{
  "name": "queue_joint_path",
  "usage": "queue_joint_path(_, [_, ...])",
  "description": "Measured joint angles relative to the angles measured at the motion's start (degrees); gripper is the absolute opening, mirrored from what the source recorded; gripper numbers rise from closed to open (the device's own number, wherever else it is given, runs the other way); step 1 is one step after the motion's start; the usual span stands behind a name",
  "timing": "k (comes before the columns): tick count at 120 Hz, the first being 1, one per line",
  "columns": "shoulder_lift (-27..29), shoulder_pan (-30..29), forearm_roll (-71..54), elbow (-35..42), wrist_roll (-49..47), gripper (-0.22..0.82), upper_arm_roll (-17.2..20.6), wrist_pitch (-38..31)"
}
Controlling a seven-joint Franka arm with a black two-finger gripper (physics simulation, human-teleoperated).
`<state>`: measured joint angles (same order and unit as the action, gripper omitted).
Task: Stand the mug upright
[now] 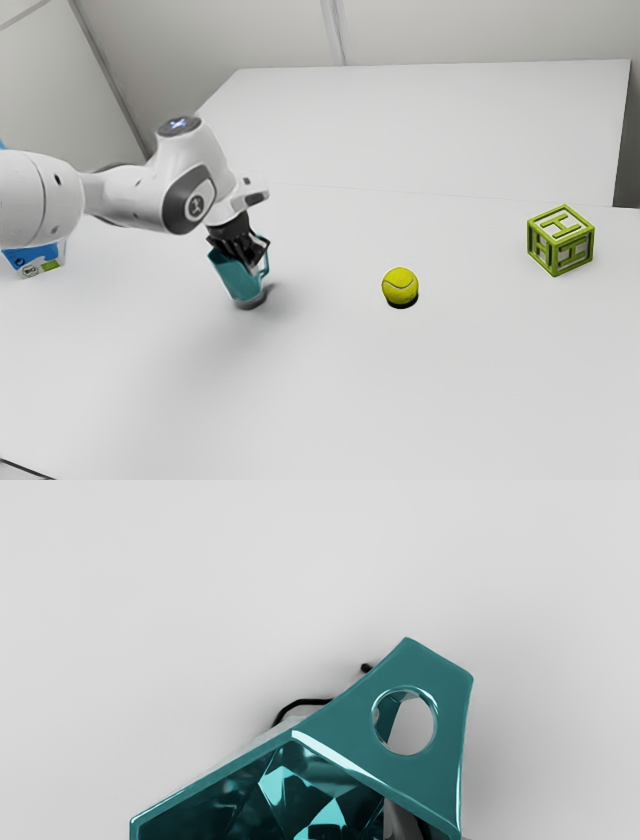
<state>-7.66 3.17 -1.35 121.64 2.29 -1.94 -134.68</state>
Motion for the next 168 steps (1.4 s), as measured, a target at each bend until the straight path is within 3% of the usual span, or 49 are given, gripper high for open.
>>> queue_joint_path(35, [-2.3, 0.0, 0.1, -0.1, -0.4, -0.17, 0.0, -1.1])
queue_joint_path(62, [-1.5, 0.0, 0.1, -0.1, -0.4, 0.29, 0.0, -0.9])
queue_joint_path(88, [2.0, 0.0, 0.1, -0.1, -0.3, 0.49, 0.0, -0.2])
queue_joint_path(128, [6.3, 1.0, 0.2, -3.8, -0.1, 0.58, -0.4, 2.4])
queue_joint_path(168, [8.8, 0.9, -1.3, -16.2, -0.1, 0.6, -0.1, 16.8])
